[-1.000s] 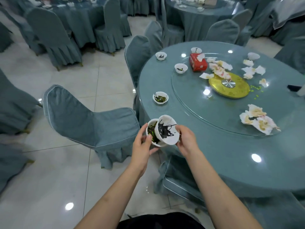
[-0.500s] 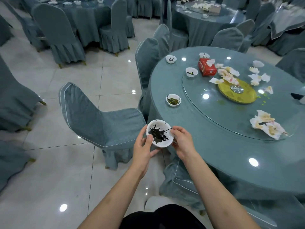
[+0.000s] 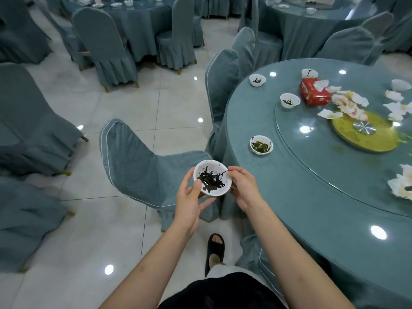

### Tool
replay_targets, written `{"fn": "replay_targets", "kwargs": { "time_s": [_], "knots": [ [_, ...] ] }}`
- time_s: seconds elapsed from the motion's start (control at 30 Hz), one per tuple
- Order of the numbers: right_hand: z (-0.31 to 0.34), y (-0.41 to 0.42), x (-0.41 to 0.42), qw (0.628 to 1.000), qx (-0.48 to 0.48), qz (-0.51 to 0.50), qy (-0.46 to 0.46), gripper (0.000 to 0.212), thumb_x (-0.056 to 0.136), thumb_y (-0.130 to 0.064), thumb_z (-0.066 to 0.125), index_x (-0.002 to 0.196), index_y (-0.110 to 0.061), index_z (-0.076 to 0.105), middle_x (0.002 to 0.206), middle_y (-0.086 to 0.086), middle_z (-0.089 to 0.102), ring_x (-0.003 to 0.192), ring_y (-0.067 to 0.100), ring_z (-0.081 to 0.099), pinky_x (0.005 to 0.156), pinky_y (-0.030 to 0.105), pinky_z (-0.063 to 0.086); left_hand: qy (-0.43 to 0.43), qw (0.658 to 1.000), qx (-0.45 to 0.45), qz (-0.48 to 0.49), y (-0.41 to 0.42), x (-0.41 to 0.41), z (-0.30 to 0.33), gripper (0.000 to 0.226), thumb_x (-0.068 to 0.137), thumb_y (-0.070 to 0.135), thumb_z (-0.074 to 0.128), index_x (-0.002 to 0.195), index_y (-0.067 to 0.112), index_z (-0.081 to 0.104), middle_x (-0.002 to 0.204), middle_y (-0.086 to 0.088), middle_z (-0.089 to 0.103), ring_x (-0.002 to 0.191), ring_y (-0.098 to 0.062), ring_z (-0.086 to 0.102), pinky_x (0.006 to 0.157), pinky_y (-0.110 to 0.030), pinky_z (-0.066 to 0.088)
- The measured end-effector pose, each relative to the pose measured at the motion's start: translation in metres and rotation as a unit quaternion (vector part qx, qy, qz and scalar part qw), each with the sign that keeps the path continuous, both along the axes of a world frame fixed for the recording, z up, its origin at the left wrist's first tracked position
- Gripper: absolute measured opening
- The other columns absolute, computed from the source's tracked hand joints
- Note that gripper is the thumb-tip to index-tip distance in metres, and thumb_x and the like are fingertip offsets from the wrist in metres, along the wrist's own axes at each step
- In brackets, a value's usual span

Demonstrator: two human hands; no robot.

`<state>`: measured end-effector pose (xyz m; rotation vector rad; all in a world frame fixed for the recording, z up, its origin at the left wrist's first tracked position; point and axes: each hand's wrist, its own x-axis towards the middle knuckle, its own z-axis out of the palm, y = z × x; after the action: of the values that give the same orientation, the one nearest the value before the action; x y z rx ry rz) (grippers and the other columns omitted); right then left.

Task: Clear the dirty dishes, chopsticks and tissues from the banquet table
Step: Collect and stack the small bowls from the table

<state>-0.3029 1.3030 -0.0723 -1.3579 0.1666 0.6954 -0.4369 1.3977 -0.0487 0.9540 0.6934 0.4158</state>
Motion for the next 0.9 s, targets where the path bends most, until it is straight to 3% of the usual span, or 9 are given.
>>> {"fn": "replay_targets", "kwargs": {
  "time_s": [0.13, 0.23, 0.43, 0.57, 0.77, 0.9],
  "knots": [
    [-0.006, 0.028, 0.056, 1.0, 0.001, -0.002, 0.004, 0.012, 0.094, -0.012, 0.062, 0.105, -0.015, 0.064, 0.074, 0.0, 0.065, 0.063, 0.016, 0.055, 0.058, 0.027, 0.046, 0.023, 1.0, 0.001, 0.005, 0.027, 0.055, -0.005, 0.039, 0.106, 0.016, 0.054, 0.144, 0.025, 0.052, 0.125, -0.012, 0.07, 0.117, -0.031, 0.068, 0.082, -0.045, 0.062],
    [-0.012, 0.04, 0.099, 0.999, 0.006, -0.041, 0.03, 0.003, 0.098, -0.015, 0.059, 0.1, -0.014, 0.061, 0.075, 0.002, 0.063, 0.061, 0.013, 0.058, 0.05, 0.025, 0.047, 0.03, 1.0, -0.005, 0.003, 0.042, 0.095, -0.007, 0.039, 0.106, 0.016, 0.054, 0.143, 0.025, 0.053, 0.122, -0.011, 0.071, 0.117, -0.032, 0.068, 0.081, -0.044, 0.062],
    [-0.068, 0.031, 0.19, 0.981, -0.048, -0.149, 0.111, 0.005, 0.097, -0.01, 0.054, 0.093, -0.011, 0.058, 0.078, 0.007, 0.058, 0.057, 0.017, 0.055, 0.048, 0.027, 0.039, 0.061, 0.998, -0.015, -0.016, 0.058, 0.17, -0.019, 0.037, 0.105, 0.013, 0.054, 0.141, 0.024, 0.055, 0.124, -0.016, 0.069, 0.114, -0.033, 0.069, 0.083, -0.046, 0.062],
    [-0.105, 0.02, 0.235, 0.961, -0.092, -0.217, 0.144, 0.01, 0.097, -0.004, 0.055, 0.087, -0.008, 0.054, 0.07, 0.009, 0.05, 0.053, 0.019, 0.046, 0.039, 0.022, 0.035, 0.067, 0.997, -0.003, -0.032, 0.069, 0.204, -0.024, 0.036, 0.106, 0.013, 0.053, 0.138, 0.028, 0.056, 0.12, -0.008, 0.073, 0.111, -0.029, 0.071, 0.082, -0.044, 0.062],
    [-0.147, 0.012, 0.274, 0.922, -0.162, -0.292, 0.196, 0.026, 0.097, -0.013, 0.066, 0.077, -0.008, 0.051, 0.069, 0.011, 0.053, 0.052, 0.02, 0.048, 0.039, 0.028, 0.047, 0.085, 0.996, -0.009, -0.022, 0.083, 0.234, -0.03, 0.041, 0.105, 0.013, 0.055, 0.144, 0.025, 0.053, 0.124, -0.013, 0.07, 0.11, -0.031, 0.071, 0.074, -0.037, 0.062],
    [-0.152, 0.015, 0.283, 0.91, -0.163, -0.319, 0.207, 0.027, 0.098, -0.007, 0.064, 0.076, -0.007, 0.048, 0.07, 0.011, 0.053, 0.052, 0.021, 0.05, 0.037, 0.026, 0.049, 0.089, 0.996, -0.012, -0.018, 0.092, 0.243, -0.031, 0.039, 0.104, 0.013, 0.057, 0.141, 0.027, 0.056, 0.128, -0.016, 0.067, 0.113, -0.034, 0.07, 0.075, -0.038, 0.062]
  ]
}}
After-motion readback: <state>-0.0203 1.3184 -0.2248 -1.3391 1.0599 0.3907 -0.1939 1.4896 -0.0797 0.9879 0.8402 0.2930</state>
